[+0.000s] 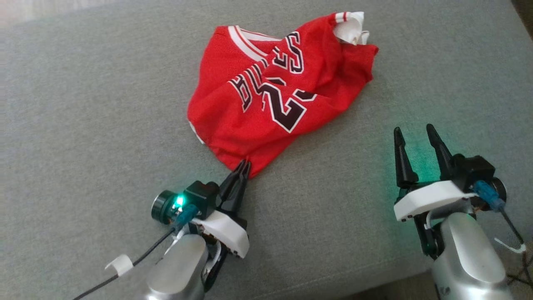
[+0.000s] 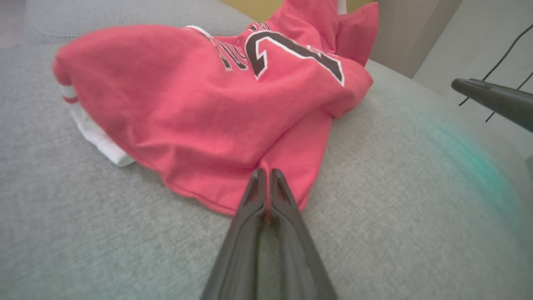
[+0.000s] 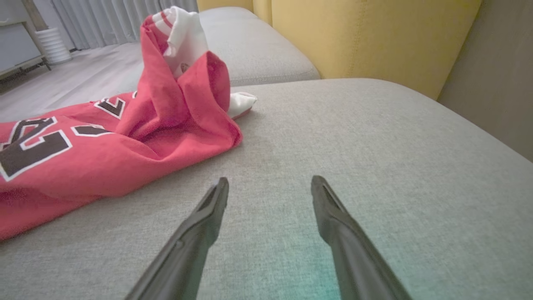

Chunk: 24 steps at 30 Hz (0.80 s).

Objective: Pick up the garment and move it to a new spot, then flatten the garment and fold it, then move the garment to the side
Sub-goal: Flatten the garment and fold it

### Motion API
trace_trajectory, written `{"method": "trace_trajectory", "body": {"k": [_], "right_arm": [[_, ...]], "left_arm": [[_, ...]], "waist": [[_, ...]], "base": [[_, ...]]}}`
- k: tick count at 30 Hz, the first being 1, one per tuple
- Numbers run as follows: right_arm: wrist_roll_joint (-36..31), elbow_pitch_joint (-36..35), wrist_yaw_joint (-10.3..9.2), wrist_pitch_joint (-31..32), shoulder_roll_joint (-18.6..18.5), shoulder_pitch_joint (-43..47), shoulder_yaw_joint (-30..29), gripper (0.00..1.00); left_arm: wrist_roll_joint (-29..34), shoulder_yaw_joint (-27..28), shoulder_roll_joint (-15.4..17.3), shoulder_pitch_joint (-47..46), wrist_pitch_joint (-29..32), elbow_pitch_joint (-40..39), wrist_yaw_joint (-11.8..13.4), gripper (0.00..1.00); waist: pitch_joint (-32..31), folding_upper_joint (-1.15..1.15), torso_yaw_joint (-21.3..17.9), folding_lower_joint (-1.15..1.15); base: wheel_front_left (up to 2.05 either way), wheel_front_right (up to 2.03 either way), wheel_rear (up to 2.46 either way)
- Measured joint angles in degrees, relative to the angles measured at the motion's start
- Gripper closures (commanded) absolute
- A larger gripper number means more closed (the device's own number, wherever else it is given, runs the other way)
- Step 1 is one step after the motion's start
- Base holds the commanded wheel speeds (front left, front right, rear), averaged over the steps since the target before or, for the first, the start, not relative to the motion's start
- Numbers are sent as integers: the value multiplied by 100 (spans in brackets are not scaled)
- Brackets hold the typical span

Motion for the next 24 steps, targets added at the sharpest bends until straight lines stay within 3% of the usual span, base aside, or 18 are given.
{"method": "trace_trajectory", "body": {"k": [6,17,24], "right_arm": [[60,26,0,0,0,-1,18,0],[210,212,0,0,0,368,-5,0],[366,326,0,0,1,698,-8,0]], "left_arm": [[-148,132,9,79,24,-301,-36,100],[115,1166,5,147,23,-3290,-36,100],[218,1332,31,148,18,-3649,-42,100]], "waist": [[-149,0,159,0],[-758,0,564,0],[-1206,0,965,-1]], "base": [[0,0,0],[0,0,0],[0,0,0]]}}
